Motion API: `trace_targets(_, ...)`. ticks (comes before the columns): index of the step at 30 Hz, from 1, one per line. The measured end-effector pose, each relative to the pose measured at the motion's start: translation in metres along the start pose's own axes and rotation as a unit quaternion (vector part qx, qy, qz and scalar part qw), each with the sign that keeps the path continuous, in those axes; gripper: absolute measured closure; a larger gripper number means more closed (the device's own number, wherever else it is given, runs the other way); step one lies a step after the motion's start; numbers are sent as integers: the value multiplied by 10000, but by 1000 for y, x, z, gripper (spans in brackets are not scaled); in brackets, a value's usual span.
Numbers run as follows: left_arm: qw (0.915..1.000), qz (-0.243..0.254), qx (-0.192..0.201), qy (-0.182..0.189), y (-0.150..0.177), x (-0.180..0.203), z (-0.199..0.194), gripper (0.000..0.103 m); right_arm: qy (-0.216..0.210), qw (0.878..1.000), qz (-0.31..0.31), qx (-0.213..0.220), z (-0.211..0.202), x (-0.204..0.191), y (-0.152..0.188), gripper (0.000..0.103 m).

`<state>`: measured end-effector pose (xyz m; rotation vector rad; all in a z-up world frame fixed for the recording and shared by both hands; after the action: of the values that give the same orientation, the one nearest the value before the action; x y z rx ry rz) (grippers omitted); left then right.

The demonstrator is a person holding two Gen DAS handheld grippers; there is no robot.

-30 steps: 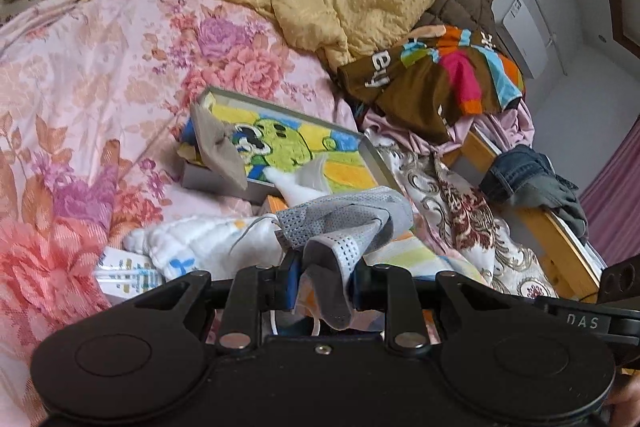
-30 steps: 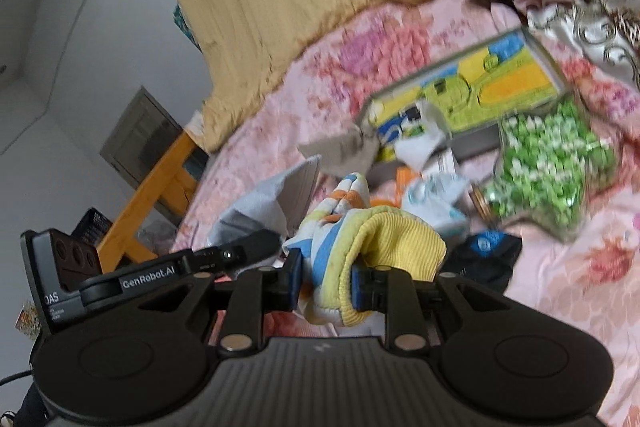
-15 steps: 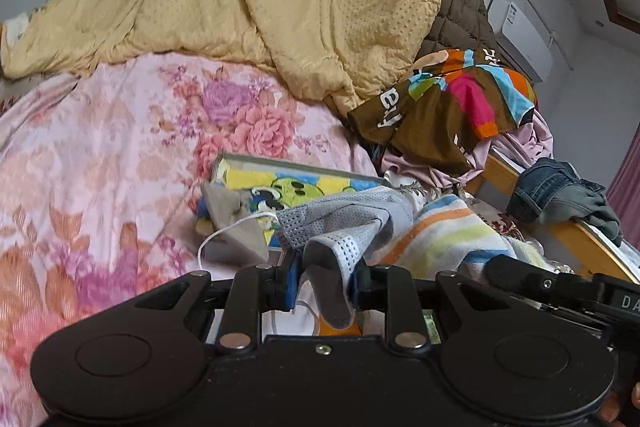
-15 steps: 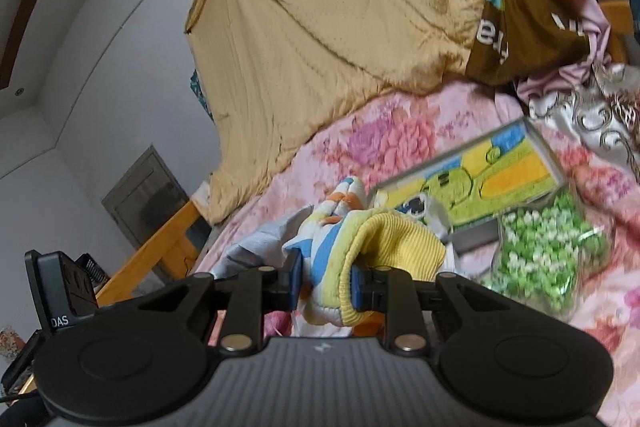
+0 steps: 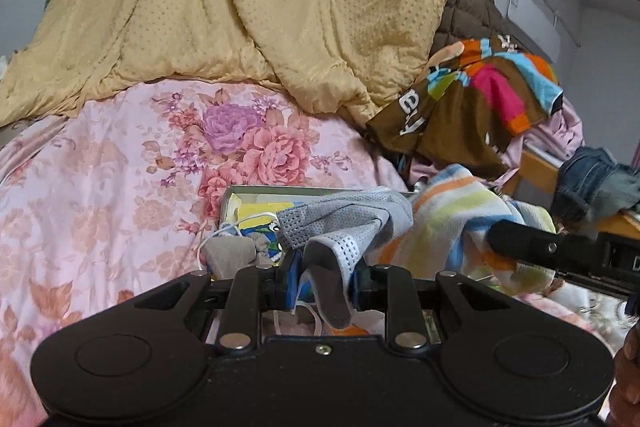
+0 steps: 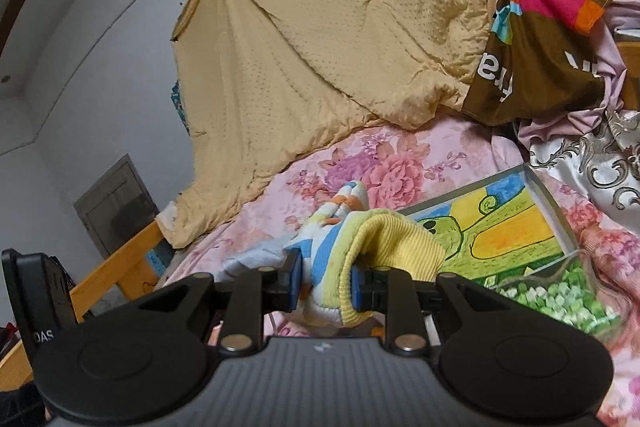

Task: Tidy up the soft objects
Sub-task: 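Lift and carry the grey mask and striped sock over the painted tray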

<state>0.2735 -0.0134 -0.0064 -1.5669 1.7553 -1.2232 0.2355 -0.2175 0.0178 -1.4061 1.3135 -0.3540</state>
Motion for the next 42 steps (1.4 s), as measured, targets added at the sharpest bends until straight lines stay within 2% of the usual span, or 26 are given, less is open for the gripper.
trace_targets(11,9998,-68,-203,36,-6,-19,64,77,199,9993,211,-229,66,25,-8,77)
trace_targets(20,9990,-180,-416,35,-3,-38,98,77,506,9976,125,-466,107,33,-10,77)
trace_targets(35,9960,-145,-864,-171,13,-50,123,74,790,9930,-21,-878,132,42,0,76)
trace_targets(42,9956,-161,-909,-139,15,-52,125,71,835,9907,-33,-1069,137,44,7,73)
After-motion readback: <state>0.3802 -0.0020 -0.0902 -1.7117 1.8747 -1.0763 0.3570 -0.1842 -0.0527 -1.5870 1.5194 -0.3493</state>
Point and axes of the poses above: each gripper's, at about its wrist camera, not at the fingertips, and z roughly the way its jaws point, x to its right, y to its underside, the point moved 4 cm from there along z, roughly the way its jaws point, and after that the axes turned 5 degrees about -x, right-handed, at the moved point
